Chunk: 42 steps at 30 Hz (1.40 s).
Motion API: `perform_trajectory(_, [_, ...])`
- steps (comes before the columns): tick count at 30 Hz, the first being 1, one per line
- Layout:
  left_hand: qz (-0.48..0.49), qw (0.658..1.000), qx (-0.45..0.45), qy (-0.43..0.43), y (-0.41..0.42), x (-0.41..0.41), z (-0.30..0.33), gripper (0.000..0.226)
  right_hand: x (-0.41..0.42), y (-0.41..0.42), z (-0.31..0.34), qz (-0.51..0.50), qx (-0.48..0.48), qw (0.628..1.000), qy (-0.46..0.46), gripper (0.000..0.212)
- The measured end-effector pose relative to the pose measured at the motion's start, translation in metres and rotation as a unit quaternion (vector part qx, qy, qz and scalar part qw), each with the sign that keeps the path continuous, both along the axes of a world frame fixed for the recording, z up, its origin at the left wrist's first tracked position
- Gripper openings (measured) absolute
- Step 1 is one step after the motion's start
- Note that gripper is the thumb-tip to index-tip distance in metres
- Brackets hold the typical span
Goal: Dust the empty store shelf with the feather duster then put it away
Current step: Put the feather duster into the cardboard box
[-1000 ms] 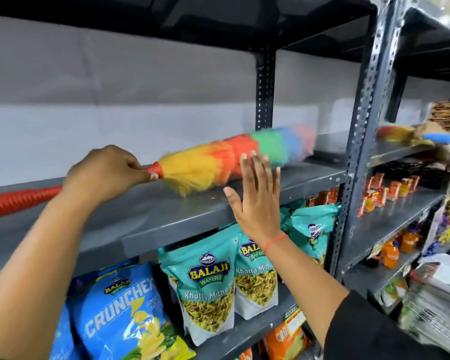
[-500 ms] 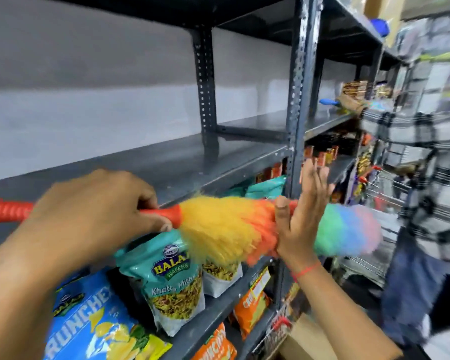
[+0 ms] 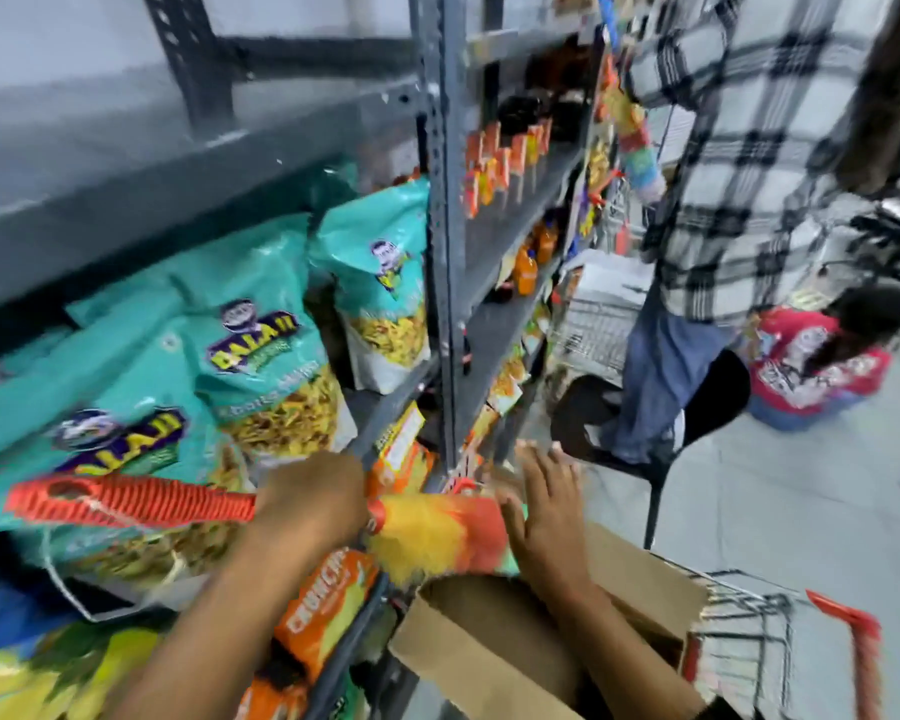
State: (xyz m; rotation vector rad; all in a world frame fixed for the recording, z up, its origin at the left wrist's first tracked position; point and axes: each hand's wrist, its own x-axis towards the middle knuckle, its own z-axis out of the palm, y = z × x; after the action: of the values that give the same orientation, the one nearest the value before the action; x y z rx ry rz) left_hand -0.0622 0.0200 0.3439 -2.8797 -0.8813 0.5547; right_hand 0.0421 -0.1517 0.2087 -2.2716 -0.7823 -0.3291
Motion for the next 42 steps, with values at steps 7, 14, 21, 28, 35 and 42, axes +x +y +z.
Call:
perform_trajectory(7, [0.064, 0.989, -0.098, 0.085, -0.003, 0.042, -0.146, 0.044, 0.017, 0.002, -0.103, 0.026, -0.110, 0.993, 0.033, 0.052])
perform_trajectory(14, [0.118, 0.976, -0.152, 0.105, -0.003, 0.071, -0.271, 0.043, 0.028, 0.023, -0.202, 0.042, -0.127, 0.988, 0.083, 0.050])
perform_trajectory(21, [0.150, 0.962, -0.180, 0.139, 0.001, 0.092, -0.371, 0.047, 0.042, 0.023, -0.265, 0.035, -0.165, 0.979, 0.111, 0.053])
perform_trajectory(28, [0.147, 0.969, -0.134, 0.148, 0.020, 0.093, -0.418, 0.036, 0.040, 0.023, -0.304, 0.034, -0.185, 0.973, 0.134, 0.054])
perform_trajectory(35, [0.082, 0.968, -0.124, 0.204, 0.025, 0.108, -0.432, 0.030, 0.028, 0.038, -0.322, 0.042, -0.189, 0.969, 0.153, 0.053])
perform_trajectory(42, [0.047, 0.972, -0.103, 0.208, 0.014, 0.093, -0.408, 0.034, 0.024, 0.047, -0.292, 0.055, -0.202, 0.969, 0.131, 0.055])
